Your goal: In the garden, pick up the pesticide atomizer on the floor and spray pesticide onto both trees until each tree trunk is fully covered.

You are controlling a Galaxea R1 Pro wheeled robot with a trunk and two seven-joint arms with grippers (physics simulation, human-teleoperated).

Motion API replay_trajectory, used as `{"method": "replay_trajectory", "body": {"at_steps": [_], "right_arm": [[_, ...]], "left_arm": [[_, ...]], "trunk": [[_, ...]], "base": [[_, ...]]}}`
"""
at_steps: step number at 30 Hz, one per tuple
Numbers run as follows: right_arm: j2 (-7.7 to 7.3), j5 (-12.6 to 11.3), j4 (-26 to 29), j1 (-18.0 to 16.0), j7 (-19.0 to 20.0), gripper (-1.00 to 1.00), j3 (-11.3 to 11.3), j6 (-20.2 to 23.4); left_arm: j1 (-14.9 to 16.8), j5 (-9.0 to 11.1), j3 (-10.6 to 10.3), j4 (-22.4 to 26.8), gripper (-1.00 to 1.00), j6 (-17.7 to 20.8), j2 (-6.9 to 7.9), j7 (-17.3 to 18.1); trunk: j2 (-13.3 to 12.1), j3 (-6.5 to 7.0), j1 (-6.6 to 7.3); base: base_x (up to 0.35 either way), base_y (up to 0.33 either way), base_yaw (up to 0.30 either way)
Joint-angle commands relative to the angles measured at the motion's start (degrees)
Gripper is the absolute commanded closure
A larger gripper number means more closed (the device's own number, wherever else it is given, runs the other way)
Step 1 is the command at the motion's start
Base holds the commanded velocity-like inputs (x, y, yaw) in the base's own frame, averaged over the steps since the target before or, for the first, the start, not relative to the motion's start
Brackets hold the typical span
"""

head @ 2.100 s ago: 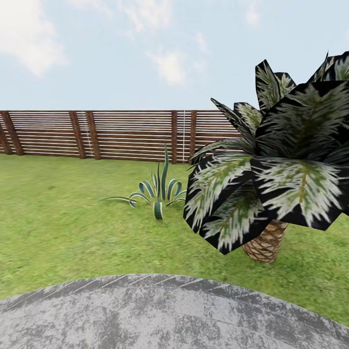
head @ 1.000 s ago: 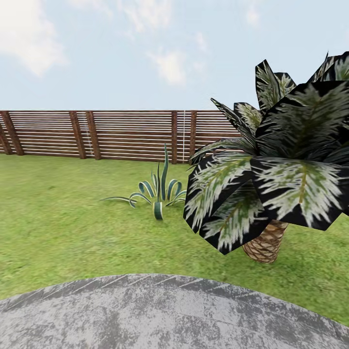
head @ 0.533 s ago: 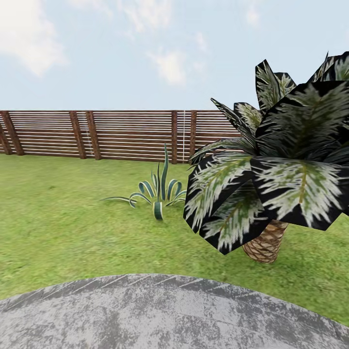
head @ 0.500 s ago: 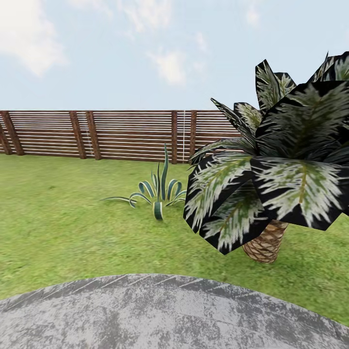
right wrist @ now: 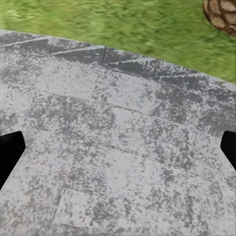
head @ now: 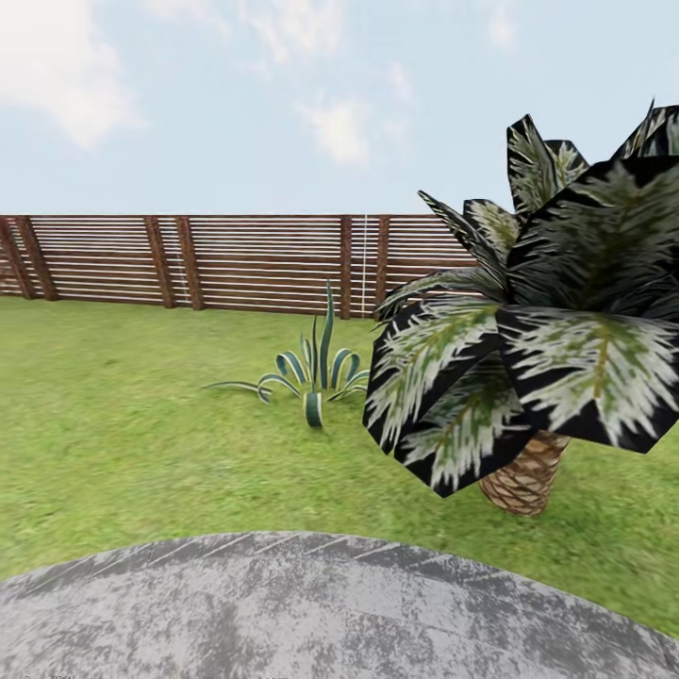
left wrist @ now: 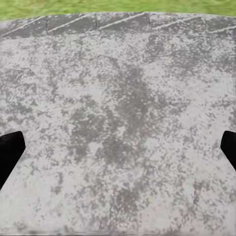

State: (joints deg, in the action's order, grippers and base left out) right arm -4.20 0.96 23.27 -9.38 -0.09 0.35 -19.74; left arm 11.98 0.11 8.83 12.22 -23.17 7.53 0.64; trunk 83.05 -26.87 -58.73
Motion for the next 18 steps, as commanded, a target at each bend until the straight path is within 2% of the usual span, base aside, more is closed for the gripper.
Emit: {"method": "replay_trajectory", "body": {"at_steps": [1, 5, 18], "right_arm": [[0.00, 0.1, 0.0, 0.0, 0.0, -1.00, 0.0, -0.2], [0.12, 0.1, -0.1, 0.0, -0.1, -1.00, 0.1, -0.1], [0.42, 0.1, -0.2, 0.0, -0.2, -1.00, 0.0, -0.1]], "left_arm": [[0.1, 0.0, 0.2, -0.1, -1.00, -0.2, -0.04, 0.1], [0.1, 0.0, 0.1, -0.4, -1.00, -0.2, -0.54, 0.1], [0.1, 0.1, 0.2, -0.5, -1.00, -0.1, -0.59, 0.0]], "trunk": [[0.0, -0.06, 0.00], [0.0, -0.06, 0.00], [0.0, -0.38, 0.00]], "base": [[0.000, 0.000, 0.239], [0.000, 0.000, 0.263], [0.000, 0.000, 0.269]]}}
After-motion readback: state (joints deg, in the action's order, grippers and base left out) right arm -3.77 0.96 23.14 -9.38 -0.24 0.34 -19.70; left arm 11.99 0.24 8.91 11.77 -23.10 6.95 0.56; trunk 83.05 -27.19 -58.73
